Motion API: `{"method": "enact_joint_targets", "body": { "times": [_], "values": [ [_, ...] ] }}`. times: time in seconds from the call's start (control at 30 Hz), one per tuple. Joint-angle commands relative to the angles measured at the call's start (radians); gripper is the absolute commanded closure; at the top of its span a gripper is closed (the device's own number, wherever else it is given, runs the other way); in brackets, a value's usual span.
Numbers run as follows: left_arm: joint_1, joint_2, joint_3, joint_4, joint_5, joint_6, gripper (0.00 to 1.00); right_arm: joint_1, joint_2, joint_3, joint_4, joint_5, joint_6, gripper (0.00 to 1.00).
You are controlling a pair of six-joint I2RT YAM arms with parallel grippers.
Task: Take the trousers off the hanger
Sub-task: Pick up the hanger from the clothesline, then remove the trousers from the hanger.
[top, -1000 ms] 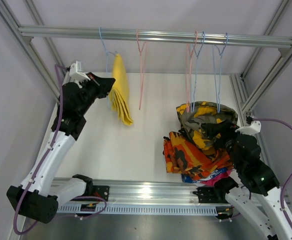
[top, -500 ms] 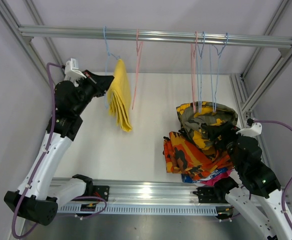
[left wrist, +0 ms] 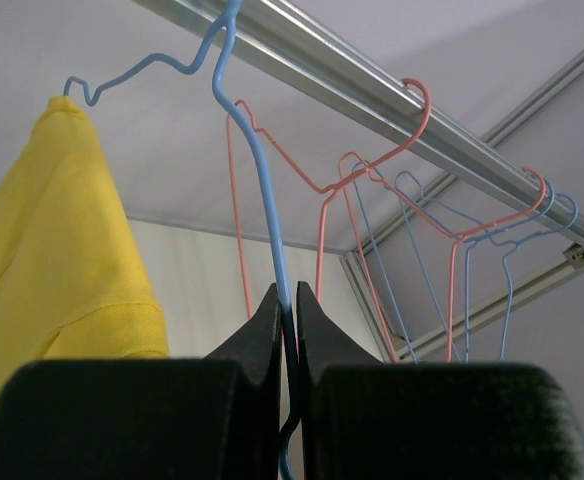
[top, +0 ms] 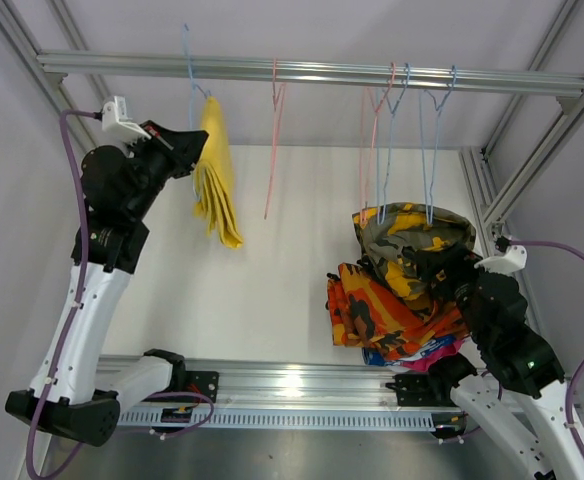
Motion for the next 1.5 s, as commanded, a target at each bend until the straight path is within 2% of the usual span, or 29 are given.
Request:
{"method": "enact_joint_targets", "body": {
  "times": [0.0, 0.2, 0.4, 0.63, 0.87, 1.0, 1.2, 1.3, 1.4, 1.47],
  "values": [
    [0.011, -0.029, 0.113, 0.198, 0.010, 0.049, 0.99, -0.001, 0.008, 0.055, 0.023, 0.019, -0.036, 0.15],
    [0.011, -0.100, 0.082, 0.156, 0.024, 0.047, 0.99, -0.001, 0.000, 0.101, 0.040, 0.048, -0.079, 0.07],
    [0.011, -0.224, -0.036, 0.136, 0.041, 0.039, 1.00, -0.003, 0.025, 0.173, 0.023, 0.054, -0.121, 0.01],
    [0.009, -0.359, -0.185, 0.130, 0.058, 0.035, 0.99, -0.001, 0.039, 0.254, 0.036, 0.065, -0.168, 0.01],
    [0.005, -0.474, -0.364, 0.132, 0.078, 0.000, 0.99, -0.001, 0.075, 0.299, 0.054, -0.044, -0.170, 0.01],
    [-0.036, -0.511, -0.442, 0.118, 0.069, -0.001, 0.99, -0.003, 0.092, 0.288, 0.114, -0.096, -0.184, 0.00],
    [-0.164, -0.504, -0.489, 0.058, -0.071, 0.071, 0.99, -0.001, 0.247, 0.378, 0.201, -0.195, -0.263, 0.00],
    [-0.236, -0.476, -0.489, 0.032, -0.193, 0.099, 0.99, 0.008, 0.322, 0.444, 0.241, -0.272, -0.294, 0.01],
    [-0.291, -0.445, -0.489, 0.009, -0.299, 0.127, 0.99, 0.072, 0.425, 0.531, 0.264, -0.266, -0.349, 0.00],
    [-0.314, -0.418, -0.495, 0.008, -0.350, 0.133, 0.99, 0.198, 0.494, 0.594, 0.264, -0.205, -0.406, 0.00]
  ]
}}
